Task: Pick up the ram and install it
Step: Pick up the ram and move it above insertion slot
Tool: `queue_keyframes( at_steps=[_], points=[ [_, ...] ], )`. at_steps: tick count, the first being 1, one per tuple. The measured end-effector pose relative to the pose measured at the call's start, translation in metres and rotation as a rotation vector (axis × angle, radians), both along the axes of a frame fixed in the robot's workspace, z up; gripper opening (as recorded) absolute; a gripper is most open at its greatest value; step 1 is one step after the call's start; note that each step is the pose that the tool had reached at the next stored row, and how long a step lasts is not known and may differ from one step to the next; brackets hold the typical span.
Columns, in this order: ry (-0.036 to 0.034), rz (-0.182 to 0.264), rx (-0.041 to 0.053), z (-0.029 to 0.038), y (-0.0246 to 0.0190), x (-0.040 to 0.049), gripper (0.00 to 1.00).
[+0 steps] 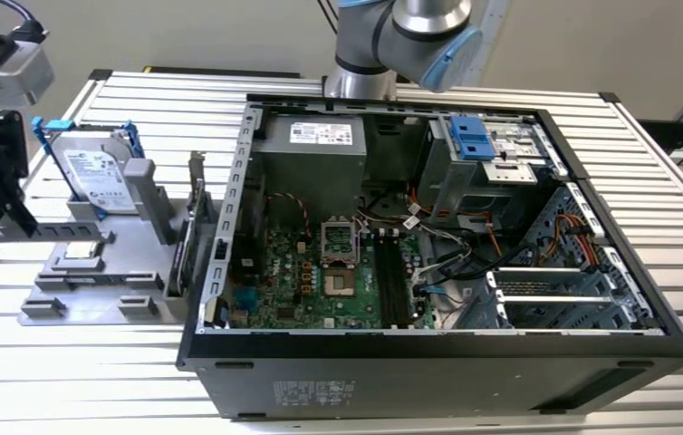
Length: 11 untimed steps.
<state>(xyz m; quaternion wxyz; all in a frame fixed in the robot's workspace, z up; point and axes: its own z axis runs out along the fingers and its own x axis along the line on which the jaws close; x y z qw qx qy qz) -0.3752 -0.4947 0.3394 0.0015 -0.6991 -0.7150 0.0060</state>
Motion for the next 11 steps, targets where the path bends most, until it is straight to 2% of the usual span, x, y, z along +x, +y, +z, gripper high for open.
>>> queue_keyframes(
  at_steps=[11],
  points=[
    [0.0001, 0.0, -0.0001, 0.007, 0.0, -0.0001, 0.0]
  ],
)
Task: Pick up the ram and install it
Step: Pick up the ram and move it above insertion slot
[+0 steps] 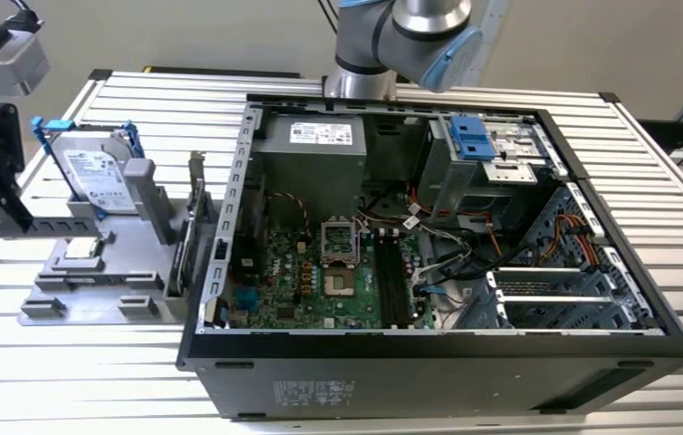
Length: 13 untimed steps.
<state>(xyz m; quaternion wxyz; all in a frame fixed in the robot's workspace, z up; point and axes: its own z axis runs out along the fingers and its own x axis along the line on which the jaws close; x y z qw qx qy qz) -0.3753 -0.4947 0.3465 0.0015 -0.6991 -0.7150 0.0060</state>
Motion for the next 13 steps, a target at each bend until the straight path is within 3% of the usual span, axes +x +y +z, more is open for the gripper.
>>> queue_keyframes(
  at_steps=[13],
  points=[
    [0.0, 0.0, 0.0001, 0.0081, 0.0, -0.0001, 0.0]
  ],
)
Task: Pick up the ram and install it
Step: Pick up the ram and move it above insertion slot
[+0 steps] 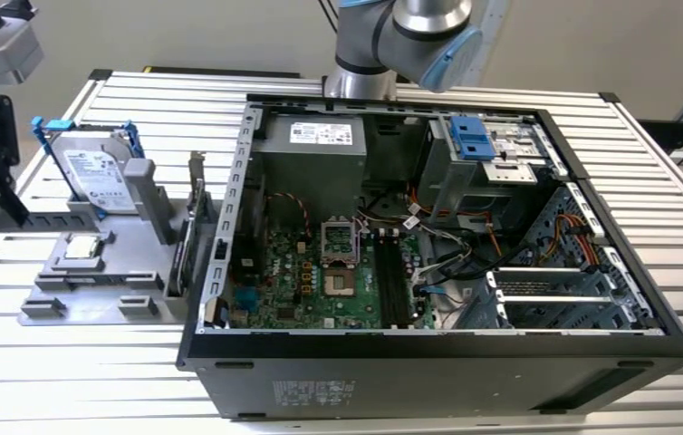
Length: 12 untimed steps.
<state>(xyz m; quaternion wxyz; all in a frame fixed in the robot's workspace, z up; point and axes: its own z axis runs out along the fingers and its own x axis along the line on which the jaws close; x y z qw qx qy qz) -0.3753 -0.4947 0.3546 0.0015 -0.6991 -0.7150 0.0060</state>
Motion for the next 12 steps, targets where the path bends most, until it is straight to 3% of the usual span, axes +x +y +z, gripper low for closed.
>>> queue_keyframes(
  at_steps=[12],
  points=[
    [0.0, 0.0, 0.0, 0.0072, 0.0, 0.0, 0.0]
  ],
)
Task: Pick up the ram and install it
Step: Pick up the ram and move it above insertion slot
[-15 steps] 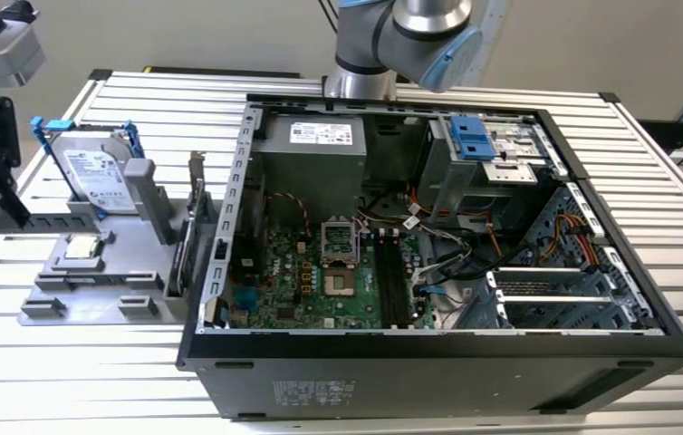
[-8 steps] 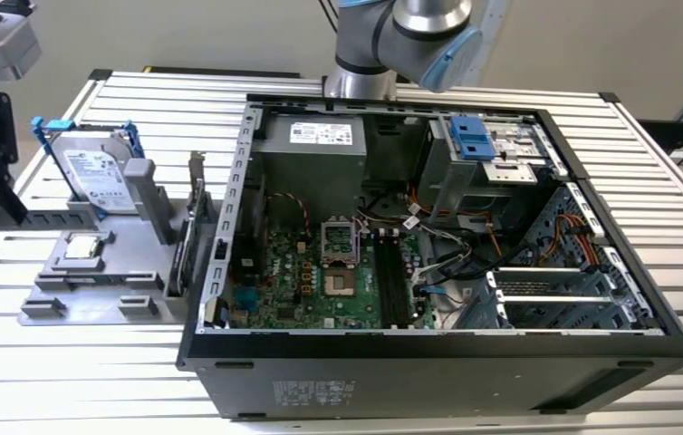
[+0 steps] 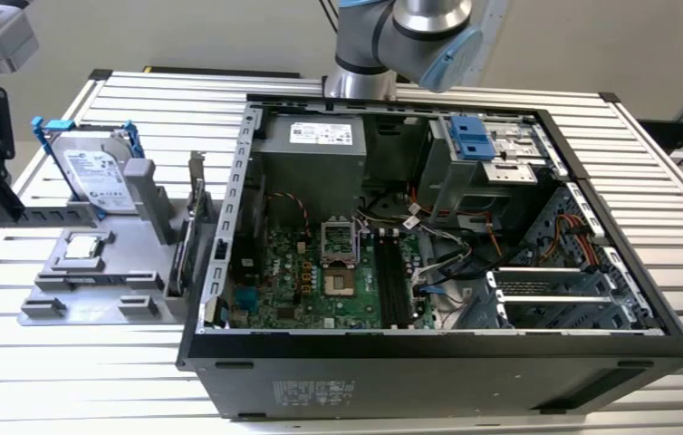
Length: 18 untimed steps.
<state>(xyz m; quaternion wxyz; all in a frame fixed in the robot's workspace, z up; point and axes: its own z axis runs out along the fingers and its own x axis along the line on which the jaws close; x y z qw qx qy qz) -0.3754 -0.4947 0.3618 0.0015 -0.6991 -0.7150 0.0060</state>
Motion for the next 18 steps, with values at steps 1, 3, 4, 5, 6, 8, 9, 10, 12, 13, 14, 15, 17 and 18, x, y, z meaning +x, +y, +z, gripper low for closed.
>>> queue_keyframes(
  at_steps=[1, 3, 4, 5, 6, 8, 9, 10, 12, 13, 14, 15, 17, 18],
  points=[
    [0.0, 0.0, 0.0, 0.0006, 0.0, 0.0, 0.0],
    [0.0, 0.0, 0.0, 0.0018, 0.0, 0.0, 0.0],
    [0.0, 0.0, 0.0, 0.0024, 0.0, 0.0, 0.0],
    [0.0, 0.0, 0.0, 0.003, 0.0, 0.0, 0.0],
    [0.0, 0.0, 0.0, 0.0036, 0.0, 0.0, 0.0],
    [0.0, 0.0, 0.0, 0.0047, 0.0, 0.0, 0.0],
    [0.0, 0.0, 0.0, 0.0052, 0.0, 0.0, 0.0],
    [0.0, 0.0, 0.0, 0.0058, 0.0, 0.0, 0.0],
    [0.0001, 0.0, -0.0001, 0.007, 0.0, -0.0001, 0.0],
    [0.0001, 0.0, -0.0001, 0.0076, 0.0, -0.0001, 0.0],
    [0.0, 0.0, 0.0, 0.0082, 0.0, -0.0001, 0.0],
    [0.0, 0.0, 0.0, 0.0087, 0.0, -0.0001, 0.0],
    [0.0, 0.0, 0.0, 0.0098, 0.0, -0.0001, 0.0],
    [0.0001, 0.0, 0.0, 0.0104, 0.0, -0.0002, 0.0]
  ],
)
